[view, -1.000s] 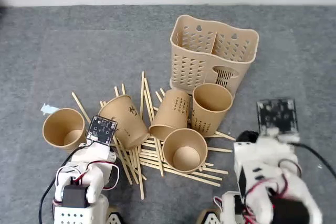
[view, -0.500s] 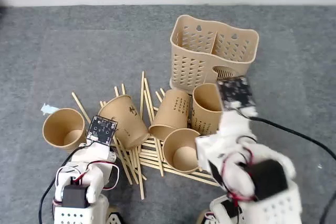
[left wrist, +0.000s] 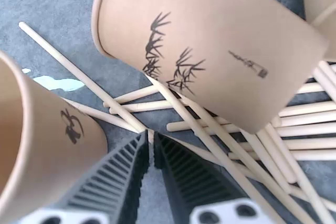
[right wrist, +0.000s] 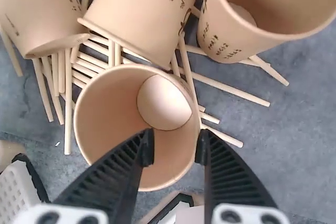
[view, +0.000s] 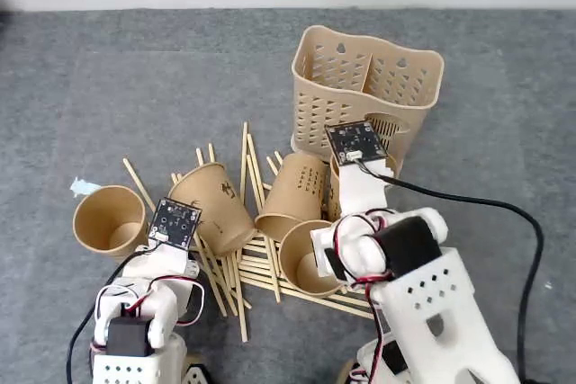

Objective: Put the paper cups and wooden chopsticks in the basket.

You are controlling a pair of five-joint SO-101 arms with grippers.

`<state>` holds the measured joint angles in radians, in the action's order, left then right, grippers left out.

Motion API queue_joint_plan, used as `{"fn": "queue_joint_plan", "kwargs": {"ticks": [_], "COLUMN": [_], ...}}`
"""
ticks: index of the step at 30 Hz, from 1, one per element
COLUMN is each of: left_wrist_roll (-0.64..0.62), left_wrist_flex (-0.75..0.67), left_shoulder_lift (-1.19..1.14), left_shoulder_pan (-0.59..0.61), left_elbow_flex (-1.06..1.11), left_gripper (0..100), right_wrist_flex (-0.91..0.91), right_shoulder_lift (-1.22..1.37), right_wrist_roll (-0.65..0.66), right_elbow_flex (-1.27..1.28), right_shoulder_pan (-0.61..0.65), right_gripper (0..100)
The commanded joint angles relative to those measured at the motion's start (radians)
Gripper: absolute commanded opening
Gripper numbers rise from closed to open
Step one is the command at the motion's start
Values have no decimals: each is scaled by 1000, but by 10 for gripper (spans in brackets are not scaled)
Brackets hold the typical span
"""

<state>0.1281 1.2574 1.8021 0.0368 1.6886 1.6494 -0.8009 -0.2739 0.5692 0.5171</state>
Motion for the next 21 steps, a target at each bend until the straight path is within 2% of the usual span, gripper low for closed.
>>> {"fn": "queue_joint_plan", "kwargs": {"ticks": [1,10,21], "left_wrist_roll": [2,2,2], "left_wrist_flex": [3,3,3], "left_shoulder_lift": [14,14,14], "left_shoulder_pan": [5,5,5], "left_elbow_flex": [-5,-5,-5], "left_gripper": [15,15,15], "right_wrist_flex": [-19,-38,-48], "right_shoulder_lift": [12,13,13], "right_wrist_roll": [-5,57,57], "right_elbow_flex": [-6,-5,83], "right_shoulder_pan": [-2,-125,-61], "right_gripper": [150,151,150]}}
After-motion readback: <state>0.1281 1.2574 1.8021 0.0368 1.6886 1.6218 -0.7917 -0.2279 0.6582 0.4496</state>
